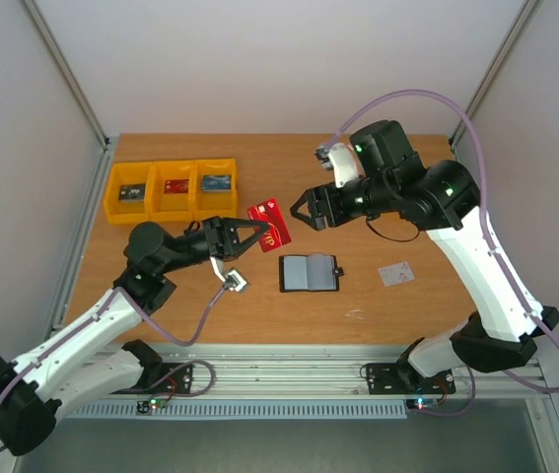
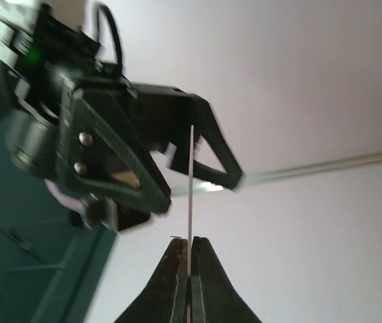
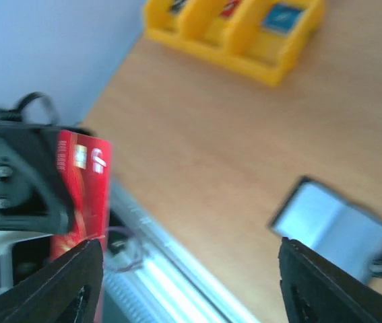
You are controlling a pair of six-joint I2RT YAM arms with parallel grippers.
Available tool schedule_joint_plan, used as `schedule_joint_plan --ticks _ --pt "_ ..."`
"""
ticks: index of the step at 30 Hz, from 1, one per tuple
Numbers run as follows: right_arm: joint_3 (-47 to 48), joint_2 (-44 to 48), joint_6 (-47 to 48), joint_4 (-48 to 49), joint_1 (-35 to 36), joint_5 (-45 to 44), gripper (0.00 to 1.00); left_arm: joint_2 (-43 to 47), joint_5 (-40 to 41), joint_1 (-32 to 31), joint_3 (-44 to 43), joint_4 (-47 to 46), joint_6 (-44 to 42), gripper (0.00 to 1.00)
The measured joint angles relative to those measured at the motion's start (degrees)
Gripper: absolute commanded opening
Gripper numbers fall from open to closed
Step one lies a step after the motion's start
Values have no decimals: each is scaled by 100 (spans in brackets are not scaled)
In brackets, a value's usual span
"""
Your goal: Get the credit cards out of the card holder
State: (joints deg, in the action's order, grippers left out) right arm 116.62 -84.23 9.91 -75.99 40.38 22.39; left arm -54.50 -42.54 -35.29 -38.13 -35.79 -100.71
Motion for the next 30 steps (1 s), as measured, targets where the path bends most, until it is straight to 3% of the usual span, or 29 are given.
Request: schedule_joint_plan --ticks 8,15,22,30 --pt "-79 378 157 -57 -372 -2330 84 48 2218 28 -975 3174 1193 0" --pt "-223 208 481 103 -1040 -2726 85 -824 2682 1534 -1777 5372 2151 0" --pt "-168 -251 767 267 -1641 -2516 86 -2411 2603 3117 -2308 5821 2511 0" --pt "26 -940 844 564 -2450 -1902 86 -4122 2299 3998 -3672 5917 2430 0"
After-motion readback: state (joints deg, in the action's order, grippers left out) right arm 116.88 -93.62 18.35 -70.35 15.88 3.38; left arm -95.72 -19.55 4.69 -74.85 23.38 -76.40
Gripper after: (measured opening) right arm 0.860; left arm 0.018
